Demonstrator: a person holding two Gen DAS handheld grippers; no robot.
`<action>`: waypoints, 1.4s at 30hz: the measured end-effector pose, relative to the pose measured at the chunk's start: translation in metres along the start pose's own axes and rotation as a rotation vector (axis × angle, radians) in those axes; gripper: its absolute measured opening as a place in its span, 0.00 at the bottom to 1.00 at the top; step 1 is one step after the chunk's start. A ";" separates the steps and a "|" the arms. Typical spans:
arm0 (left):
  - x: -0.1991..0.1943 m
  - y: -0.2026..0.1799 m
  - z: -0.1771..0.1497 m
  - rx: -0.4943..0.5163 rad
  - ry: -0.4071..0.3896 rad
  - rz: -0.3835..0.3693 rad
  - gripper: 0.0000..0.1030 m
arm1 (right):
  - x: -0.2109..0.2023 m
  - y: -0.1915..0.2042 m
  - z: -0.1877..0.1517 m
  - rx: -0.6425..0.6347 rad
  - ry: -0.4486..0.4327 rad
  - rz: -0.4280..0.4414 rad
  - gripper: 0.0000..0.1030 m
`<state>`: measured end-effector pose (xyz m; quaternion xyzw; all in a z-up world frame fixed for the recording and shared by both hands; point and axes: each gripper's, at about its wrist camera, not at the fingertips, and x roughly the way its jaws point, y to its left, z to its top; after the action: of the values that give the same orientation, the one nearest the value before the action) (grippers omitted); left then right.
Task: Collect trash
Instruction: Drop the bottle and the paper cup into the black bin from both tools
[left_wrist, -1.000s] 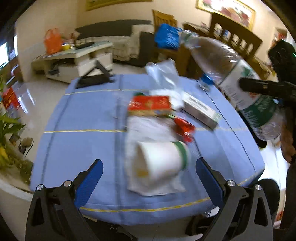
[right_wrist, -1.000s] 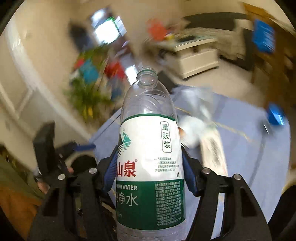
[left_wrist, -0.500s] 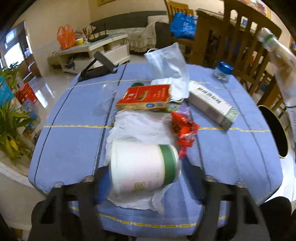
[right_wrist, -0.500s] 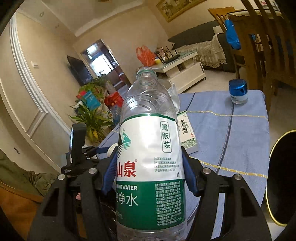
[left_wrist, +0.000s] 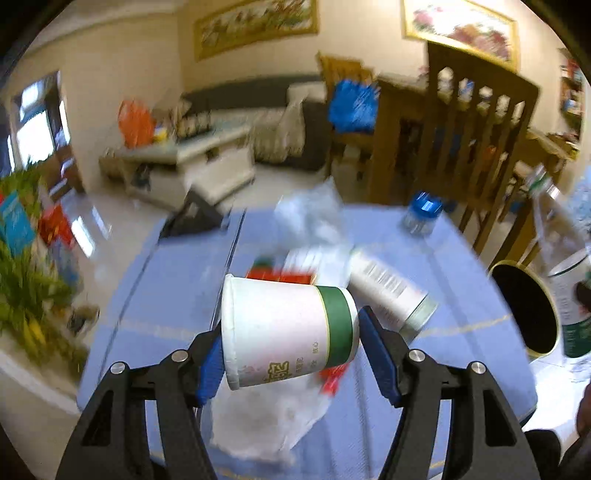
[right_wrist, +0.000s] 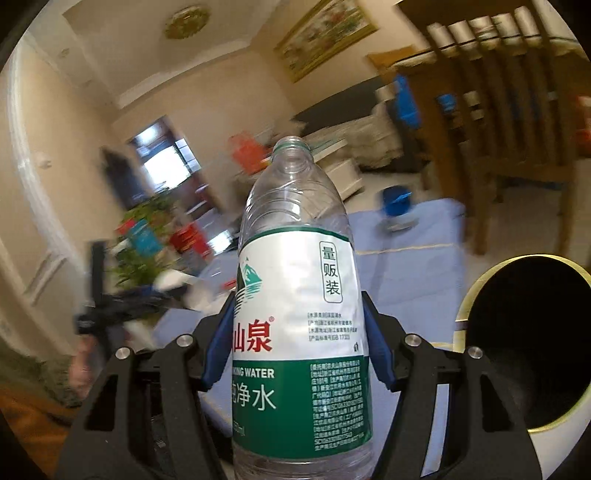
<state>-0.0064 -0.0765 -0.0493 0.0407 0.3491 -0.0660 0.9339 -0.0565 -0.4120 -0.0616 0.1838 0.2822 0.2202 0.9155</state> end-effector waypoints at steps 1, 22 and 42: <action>-0.005 -0.008 0.008 0.016 -0.026 -0.014 0.62 | -0.006 -0.011 0.001 0.029 -0.023 -0.050 0.60; 0.044 -0.269 0.045 0.299 -0.030 -0.399 0.61 | 0.019 -0.187 -0.009 0.433 0.071 -0.812 0.74; 0.107 -0.366 0.026 0.428 0.078 -0.473 0.76 | -0.112 -0.185 -0.017 0.522 -0.415 -0.976 0.95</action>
<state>0.0353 -0.4515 -0.1109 0.1564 0.3625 -0.3513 0.8489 -0.0945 -0.6192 -0.1112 0.2909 0.1938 -0.3439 0.8715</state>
